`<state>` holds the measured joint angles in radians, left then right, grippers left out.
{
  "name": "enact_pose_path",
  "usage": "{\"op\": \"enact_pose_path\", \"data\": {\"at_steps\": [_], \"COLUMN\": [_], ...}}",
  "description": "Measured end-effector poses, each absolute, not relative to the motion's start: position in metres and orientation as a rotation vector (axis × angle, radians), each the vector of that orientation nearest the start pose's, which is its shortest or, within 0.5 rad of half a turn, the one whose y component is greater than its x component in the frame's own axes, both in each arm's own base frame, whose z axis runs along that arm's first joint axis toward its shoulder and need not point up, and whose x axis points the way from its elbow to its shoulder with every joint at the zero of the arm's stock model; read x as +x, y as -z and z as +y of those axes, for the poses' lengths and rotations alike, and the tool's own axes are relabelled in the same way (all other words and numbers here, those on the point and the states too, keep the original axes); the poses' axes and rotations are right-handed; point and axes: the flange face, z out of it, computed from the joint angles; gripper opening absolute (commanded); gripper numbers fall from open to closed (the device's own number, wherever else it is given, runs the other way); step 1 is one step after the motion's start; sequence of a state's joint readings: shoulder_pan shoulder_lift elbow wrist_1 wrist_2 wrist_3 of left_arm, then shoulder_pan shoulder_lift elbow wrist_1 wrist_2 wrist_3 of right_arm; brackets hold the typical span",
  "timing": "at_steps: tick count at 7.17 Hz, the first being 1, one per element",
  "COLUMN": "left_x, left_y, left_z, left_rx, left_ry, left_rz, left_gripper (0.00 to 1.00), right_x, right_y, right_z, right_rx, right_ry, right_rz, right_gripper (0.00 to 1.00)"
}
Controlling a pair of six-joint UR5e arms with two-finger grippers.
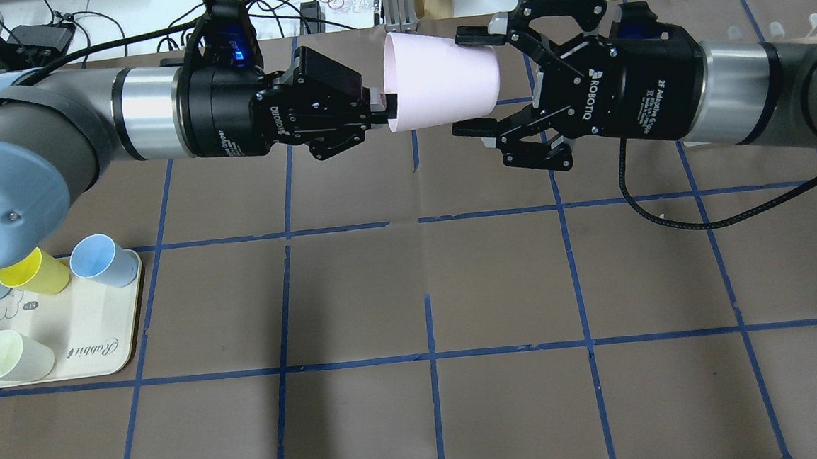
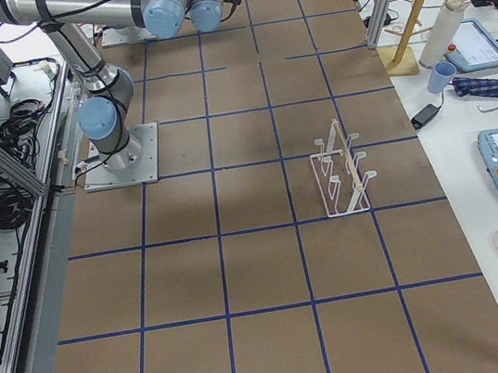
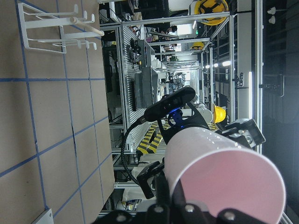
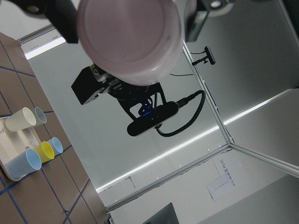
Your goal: Transfer IKEA cup to right arm and place on rack
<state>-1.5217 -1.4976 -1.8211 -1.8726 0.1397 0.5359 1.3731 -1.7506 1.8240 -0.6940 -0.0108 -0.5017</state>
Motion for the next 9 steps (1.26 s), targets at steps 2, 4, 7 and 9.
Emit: {"op": "enact_pose_path", "data": {"at_steps": [2,4,7,9], "left_x": [-0.21,-0.21,-0.21,-0.204], "left_y": [-0.459,-0.459,-0.46,-0.461], "left_z": [-0.448,-0.448,-0.448,-0.451], "left_rx": [-0.058,-0.057,-0.041,-0.016], "left_ry": [-0.028,-0.026,-0.013,-0.006], "left_rz": [-1.694,-1.695,-1.696,-1.705], "left_gripper": [0.0,0.81,0.89,0.92], "right_x": [0.155,0.153,0.127,0.094], "right_y": [-0.47,-0.472,-0.48,-0.479], "right_z": [-0.411,-0.412,-0.42,-0.425], "right_rx": [0.496,0.496,0.515,0.549], "right_ry": [-0.202,-0.195,-0.157,-0.126], "right_rz": [1.501,1.501,1.518,1.542], "right_gripper": [0.33,0.32,0.29,0.22]}}
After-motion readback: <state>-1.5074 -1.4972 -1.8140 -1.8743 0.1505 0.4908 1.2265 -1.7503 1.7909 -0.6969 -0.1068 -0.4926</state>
